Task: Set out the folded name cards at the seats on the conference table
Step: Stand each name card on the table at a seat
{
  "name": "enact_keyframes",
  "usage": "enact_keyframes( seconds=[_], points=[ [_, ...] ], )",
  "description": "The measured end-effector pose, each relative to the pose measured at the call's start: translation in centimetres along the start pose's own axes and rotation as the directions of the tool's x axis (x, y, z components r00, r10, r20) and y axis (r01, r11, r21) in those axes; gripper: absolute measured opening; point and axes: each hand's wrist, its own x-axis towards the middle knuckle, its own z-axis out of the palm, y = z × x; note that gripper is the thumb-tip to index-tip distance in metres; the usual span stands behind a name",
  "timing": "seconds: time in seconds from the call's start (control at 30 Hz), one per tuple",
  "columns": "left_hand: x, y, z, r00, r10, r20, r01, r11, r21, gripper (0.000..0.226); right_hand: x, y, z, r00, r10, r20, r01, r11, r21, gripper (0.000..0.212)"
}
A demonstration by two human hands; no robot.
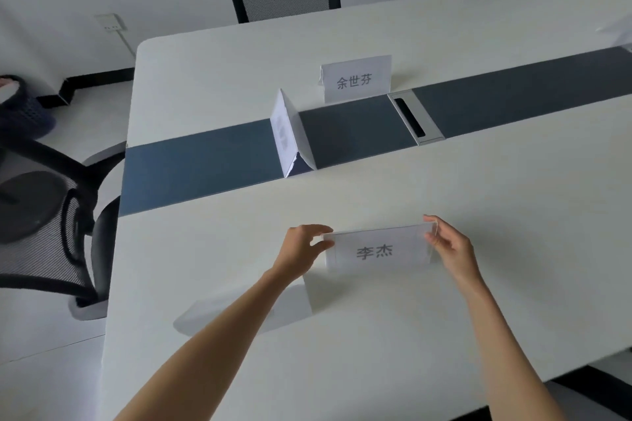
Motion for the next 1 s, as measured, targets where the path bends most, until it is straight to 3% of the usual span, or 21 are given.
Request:
enact_keyframes(
  seconds=[0.13,0.27,0.33,0.43,0.67,0.77,1.0],
  points=[
    [-0.1,-0.6,1.0,0.999,-0.041,-0.011,0.041,0.999,-0.027,0.026,-0.2,1.2,0.8,0.999,0.019,-0.028,-0.017,0.997,0.072,0.03],
    [-0.3,-0.3,1.6,0.996,-0.064,-0.054,0.063,0.998,-0.014,0.035,-0.5,1.5,1.4,0.995,0.042,-0.09,-0.03,0.99,0.135,0.04],
    [-0.8,0.0,1.5,0.984,-0.145,-0.1,0.135,0.985,-0.104,0.035,-0.9,1.3,1.5,0.991,0.061,-0.118,-0.039,0.983,0.181,0.047],
    [-1.7,0.4,1.5,0.969,-0.218,-0.118,0.177,0.941,-0.288,0.014,-2.1,1.4,1.8,0.987,0.091,-0.133,-0.057,0.969,0.24,0.049],
    [-2.4,1.5,1.9,0.97,-0.232,-0.079,0.191,0.918,-0.347,0.044,-2.6,2.6,2.7,0.978,0.135,-0.157,-0.097,0.969,0.229,0.06],
    [-1.3,1.9,2.2,0.982,-0.188,0.0,0.175,0.912,-0.372,0.049,-0.2,2.0,2.4,0.971,0.173,-0.163,-0.132,0.962,0.239,0.069],
    [4.2,4.3,2.4,0.987,-0.135,0.086,0.159,0.893,-0.42,0.058,8.4,-0.8,0.8,0.967,0.176,-0.185,-0.168,0.984,0.058,0.073]
  ],
)
